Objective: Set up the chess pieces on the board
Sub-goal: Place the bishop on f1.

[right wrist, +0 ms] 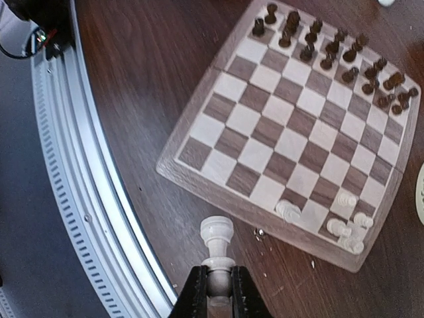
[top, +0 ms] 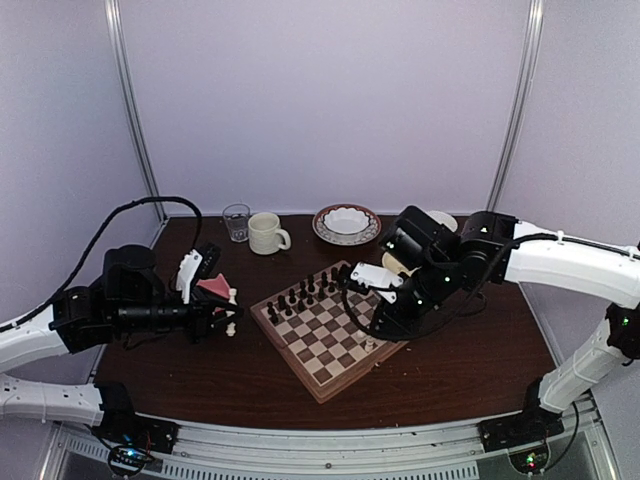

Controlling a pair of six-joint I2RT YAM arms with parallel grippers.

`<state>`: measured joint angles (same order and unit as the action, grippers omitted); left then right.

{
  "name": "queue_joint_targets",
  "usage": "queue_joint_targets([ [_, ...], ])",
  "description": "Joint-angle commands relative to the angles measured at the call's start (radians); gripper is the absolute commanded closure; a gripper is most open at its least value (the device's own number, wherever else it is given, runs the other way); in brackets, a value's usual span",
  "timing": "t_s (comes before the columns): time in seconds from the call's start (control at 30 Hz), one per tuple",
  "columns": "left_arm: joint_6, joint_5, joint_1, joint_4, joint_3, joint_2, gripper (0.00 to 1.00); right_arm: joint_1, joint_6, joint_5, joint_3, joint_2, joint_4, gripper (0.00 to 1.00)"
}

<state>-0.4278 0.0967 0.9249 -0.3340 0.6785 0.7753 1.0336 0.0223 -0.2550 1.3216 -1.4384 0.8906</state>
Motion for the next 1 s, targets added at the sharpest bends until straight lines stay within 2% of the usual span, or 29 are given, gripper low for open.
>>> queue_joint_targets([
  [0.0, 0.022, -0.005, 0.0, 0.004, -0.007, 0.024, 0.93, 0.004, -0.019, 0.209, 0.064, -0.037, 0.26, 1.0],
  [0.17, 0.03, 0.003, 0.0, 0.006, -0.005, 0.036, 0.93, -0.001, -0.01, 0.232, 0.068, -0.047, 0.3, 1.0],
  [0.37, 0.034, 0.006, 0.0, 0.007, -0.011, 0.032, 0.93, -0.001, -0.011, 0.291, 0.132, -0.157, 0.378, 1.0],
  [0.97, 0.035, 0.026, -0.001, 0.019, -0.022, 0.041, 0.93, -0.125, 0.011, 0.196, 0.288, -0.427, 0.383, 1.0],
])
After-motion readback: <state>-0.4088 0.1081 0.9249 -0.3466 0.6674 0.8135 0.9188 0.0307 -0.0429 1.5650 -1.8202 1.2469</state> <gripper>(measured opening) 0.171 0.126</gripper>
